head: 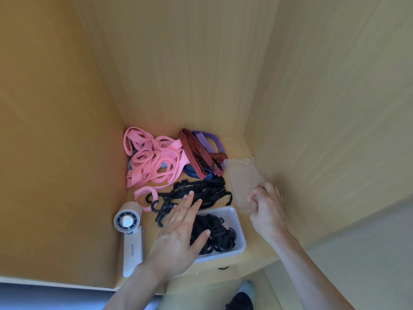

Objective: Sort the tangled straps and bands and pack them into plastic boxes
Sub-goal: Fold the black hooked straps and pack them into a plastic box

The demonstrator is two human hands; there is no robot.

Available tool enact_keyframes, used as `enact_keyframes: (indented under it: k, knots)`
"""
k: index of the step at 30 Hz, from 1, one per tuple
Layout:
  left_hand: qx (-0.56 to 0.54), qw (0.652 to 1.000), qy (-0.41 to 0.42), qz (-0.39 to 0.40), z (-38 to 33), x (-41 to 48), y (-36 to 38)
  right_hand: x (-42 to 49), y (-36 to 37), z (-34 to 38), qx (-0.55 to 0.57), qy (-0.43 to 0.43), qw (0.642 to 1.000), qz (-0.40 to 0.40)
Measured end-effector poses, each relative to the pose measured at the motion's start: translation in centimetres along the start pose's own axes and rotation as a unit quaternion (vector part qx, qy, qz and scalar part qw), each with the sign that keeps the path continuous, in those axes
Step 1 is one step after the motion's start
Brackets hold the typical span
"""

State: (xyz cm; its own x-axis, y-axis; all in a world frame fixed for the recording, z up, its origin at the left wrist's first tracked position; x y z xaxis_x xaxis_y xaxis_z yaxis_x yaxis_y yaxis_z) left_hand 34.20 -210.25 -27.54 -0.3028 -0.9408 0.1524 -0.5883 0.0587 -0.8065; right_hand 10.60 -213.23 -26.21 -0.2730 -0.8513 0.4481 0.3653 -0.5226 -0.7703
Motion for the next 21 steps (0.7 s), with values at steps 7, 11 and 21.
enact_keyframes:
  k: [7,11,21]
  knots:
    - [-0.107,0.989,-0.085,-0.063,1.6,1.7,-2.6,-1.0,-6.5,3.3,0.141,-0.049,0.989,0.016]
    - [-0.169,0.972,-0.057,-0.156,1.8,2.3,-5.3,-1.8,-8.1,5.0,0.168,-0.071,0.979,0.091]
    - [-0.241,0.936,-0.108,-0.231,3.8,1.1,-8.3,-3.4,-6.3,5.5,0.329,0.032,0.926,0.180]
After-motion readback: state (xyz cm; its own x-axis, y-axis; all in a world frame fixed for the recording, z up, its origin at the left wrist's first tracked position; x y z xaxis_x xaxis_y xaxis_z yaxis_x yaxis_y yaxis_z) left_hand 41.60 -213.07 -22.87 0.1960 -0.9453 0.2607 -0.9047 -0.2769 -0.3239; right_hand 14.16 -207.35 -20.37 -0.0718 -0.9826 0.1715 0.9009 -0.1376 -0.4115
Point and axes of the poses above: each hand's wrist, its own x-axis towards the middle knuckle, its own y-axis out of the palm, z = x × y, the point moved 10 cm from there along x, towards the middle knuckle, and after that the axes turned 13 degrees about -z, right-handed, at the moved point
